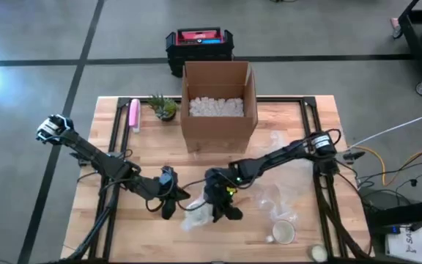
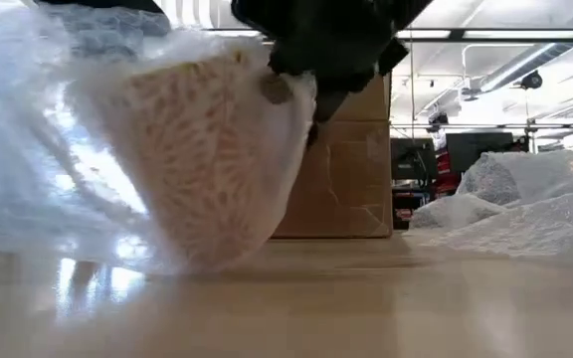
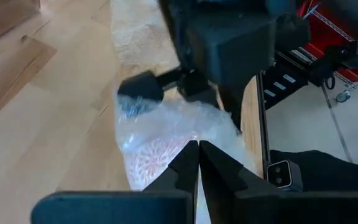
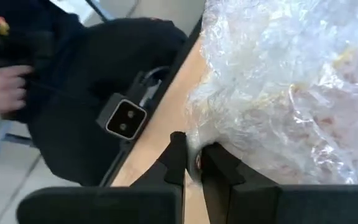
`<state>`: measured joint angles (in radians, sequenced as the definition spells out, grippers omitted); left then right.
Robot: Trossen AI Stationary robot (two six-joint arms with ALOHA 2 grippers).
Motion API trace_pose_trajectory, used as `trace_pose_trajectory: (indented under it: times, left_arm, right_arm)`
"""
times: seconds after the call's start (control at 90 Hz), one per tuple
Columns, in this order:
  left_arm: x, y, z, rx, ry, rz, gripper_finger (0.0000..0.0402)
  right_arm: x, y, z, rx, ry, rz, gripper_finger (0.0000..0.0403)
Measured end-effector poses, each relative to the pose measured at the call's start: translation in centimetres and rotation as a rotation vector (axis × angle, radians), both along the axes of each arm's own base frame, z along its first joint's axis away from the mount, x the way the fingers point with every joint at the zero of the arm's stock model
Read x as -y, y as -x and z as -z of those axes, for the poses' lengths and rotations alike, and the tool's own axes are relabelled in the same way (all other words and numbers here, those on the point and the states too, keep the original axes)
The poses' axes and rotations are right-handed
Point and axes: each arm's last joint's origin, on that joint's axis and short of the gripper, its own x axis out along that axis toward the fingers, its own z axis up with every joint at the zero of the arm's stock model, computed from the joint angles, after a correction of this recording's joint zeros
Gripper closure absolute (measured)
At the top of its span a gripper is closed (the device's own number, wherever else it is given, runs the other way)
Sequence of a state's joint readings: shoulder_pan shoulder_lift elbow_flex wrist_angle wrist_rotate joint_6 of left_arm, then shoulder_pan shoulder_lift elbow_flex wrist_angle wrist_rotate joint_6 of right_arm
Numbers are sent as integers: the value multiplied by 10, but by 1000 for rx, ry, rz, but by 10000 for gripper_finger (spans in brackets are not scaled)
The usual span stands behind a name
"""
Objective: Wrap mug
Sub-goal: Wrap the orange mug with the bubble wrap
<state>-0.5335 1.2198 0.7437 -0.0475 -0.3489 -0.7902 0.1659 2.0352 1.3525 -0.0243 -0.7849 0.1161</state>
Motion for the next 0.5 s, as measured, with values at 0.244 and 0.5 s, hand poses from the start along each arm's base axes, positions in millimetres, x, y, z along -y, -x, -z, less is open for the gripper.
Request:
trace_pose_trajectory:
  times: [0.244,0.5]
  left_arm:
    - [0,0,0,-3,-2,0,402]
    - [0,0,1,-7,-4,1,402]
  right_arm:
    - [4,-18,14,124,-75,35,394]
    - [4,-20,31,94,-87,33,369]
